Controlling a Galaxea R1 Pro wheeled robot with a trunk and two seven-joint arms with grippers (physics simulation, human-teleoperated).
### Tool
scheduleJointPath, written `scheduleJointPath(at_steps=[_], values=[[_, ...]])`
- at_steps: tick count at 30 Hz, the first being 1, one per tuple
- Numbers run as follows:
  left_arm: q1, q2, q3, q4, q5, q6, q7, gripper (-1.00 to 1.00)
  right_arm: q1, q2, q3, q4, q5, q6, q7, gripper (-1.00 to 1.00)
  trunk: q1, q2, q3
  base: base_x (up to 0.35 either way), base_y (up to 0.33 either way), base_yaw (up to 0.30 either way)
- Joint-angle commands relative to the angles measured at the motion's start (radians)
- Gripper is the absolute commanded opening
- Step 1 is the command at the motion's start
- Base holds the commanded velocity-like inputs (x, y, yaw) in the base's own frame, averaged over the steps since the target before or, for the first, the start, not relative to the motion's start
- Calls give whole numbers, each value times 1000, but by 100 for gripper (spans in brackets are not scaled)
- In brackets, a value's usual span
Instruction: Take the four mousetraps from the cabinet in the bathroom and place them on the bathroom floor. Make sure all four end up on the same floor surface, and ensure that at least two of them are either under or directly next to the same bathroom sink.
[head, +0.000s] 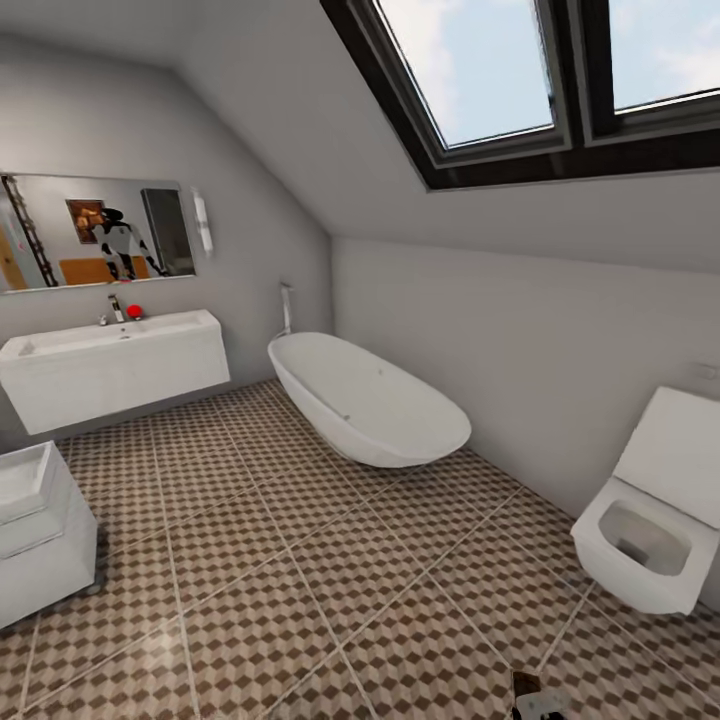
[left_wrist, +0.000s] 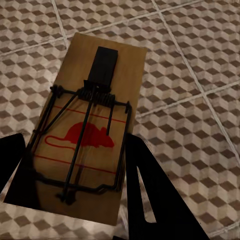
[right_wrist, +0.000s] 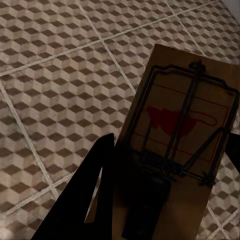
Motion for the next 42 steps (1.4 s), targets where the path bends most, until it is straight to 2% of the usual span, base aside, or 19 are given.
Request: scheduleJointPath(at_steps=[1, 9, 42], values=[[-2, 0, -8, 4, 9, -6, -4, -100, -1, 0, -6, 2, 9, -4, -2, -100, 1, -2, -2, 0, 0, 300], [-2, 1, -8, 5, 4, -3, -3, -100, -1, 0, -6, 2, 9, -4, -2, -100, 1, -2, -2, 122, 0, 300], [-2, 8, -8, 5, 4, 0, 7, -100, -1, 0, -6, 2, 9, -4, -1, -100, 1, -2, -2, 321, 0, 300]])
